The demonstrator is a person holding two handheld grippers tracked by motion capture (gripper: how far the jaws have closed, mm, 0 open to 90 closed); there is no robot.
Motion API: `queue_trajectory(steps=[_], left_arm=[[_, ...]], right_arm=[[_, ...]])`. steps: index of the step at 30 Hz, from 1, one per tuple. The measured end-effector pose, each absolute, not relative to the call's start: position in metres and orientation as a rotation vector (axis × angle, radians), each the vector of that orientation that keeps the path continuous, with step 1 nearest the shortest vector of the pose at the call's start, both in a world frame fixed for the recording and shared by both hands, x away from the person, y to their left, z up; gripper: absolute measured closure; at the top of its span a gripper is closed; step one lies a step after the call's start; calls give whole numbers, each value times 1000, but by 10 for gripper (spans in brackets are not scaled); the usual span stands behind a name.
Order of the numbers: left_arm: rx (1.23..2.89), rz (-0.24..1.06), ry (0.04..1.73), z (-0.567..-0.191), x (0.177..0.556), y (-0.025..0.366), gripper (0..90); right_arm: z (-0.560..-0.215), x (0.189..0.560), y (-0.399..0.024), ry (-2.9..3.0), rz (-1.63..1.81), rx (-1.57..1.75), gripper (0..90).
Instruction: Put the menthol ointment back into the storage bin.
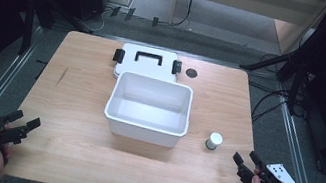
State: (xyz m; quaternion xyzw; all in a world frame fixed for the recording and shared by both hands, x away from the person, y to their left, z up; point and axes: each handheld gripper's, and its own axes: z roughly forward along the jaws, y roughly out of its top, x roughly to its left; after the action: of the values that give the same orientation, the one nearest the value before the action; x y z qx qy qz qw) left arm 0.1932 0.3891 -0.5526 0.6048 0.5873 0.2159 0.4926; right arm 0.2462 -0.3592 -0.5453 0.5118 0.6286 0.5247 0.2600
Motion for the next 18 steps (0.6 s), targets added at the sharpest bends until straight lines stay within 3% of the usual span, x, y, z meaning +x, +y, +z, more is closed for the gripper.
queue_trajectory(steps=[18], left_arm=[[1491, 545, 1428, -553, 195, 385, 148]], right_arm=[[-520, 254, -323, 2196, 978, 1360, 279]])
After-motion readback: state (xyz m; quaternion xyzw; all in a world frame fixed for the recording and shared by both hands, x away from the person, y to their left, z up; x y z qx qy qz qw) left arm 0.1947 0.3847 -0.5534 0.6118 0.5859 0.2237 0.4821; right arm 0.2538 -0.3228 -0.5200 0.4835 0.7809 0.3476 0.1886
